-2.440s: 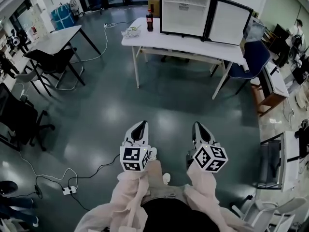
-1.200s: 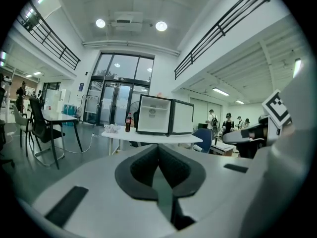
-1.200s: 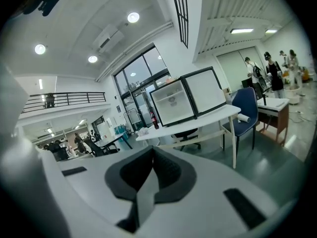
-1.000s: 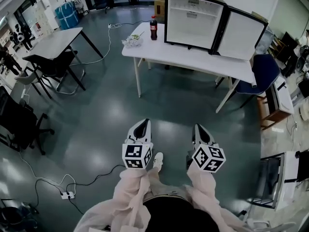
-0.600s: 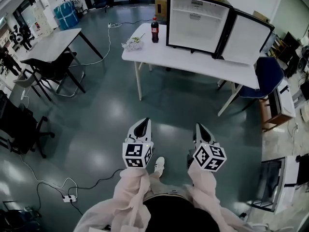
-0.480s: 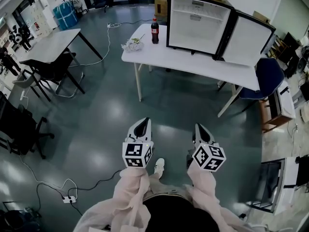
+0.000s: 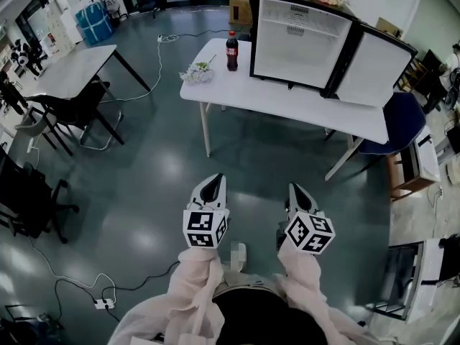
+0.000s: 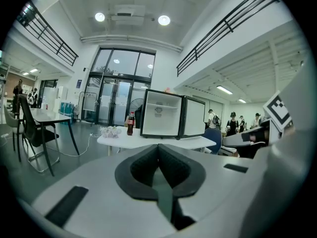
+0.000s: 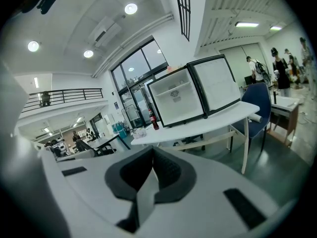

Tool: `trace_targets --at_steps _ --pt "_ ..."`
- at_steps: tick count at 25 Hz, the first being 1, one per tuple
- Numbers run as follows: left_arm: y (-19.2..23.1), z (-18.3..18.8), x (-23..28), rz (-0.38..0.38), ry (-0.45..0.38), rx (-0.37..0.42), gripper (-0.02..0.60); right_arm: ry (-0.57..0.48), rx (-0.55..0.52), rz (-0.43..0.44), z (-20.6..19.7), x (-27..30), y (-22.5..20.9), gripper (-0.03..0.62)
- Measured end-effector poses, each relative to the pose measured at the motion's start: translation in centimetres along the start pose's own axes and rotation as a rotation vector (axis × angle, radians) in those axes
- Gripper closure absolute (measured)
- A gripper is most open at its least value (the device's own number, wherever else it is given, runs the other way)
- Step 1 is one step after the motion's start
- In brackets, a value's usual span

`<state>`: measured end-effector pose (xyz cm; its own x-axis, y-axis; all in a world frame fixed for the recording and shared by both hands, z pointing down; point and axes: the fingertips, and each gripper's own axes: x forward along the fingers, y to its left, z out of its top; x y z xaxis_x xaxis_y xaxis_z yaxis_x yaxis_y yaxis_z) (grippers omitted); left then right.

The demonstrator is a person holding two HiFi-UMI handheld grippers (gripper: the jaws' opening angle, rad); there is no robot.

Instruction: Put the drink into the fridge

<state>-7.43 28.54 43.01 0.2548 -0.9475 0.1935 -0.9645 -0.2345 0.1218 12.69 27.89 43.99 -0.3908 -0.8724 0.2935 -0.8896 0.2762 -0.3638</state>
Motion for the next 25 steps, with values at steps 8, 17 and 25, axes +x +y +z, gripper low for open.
trace_targets --at_steps 8,17,25 --pt "2.4 1.1 3.6 -0.023 -0.006 0.011 0.571 -0.021 0.007 -0.013 1.4 4.3 0.2 0.582" --pt "4.1 0.3 3.8 -0.022 0.015 -0.004 0.571 -0.013 0.009 -0.035 1.0 5.3 0.7 0.582" --pt "4.8 0.0 4.4 -0.006 0.022 -0.013 0.571 -0.003 0.005 -0.035 1.3 6.4 0.1 0.582"
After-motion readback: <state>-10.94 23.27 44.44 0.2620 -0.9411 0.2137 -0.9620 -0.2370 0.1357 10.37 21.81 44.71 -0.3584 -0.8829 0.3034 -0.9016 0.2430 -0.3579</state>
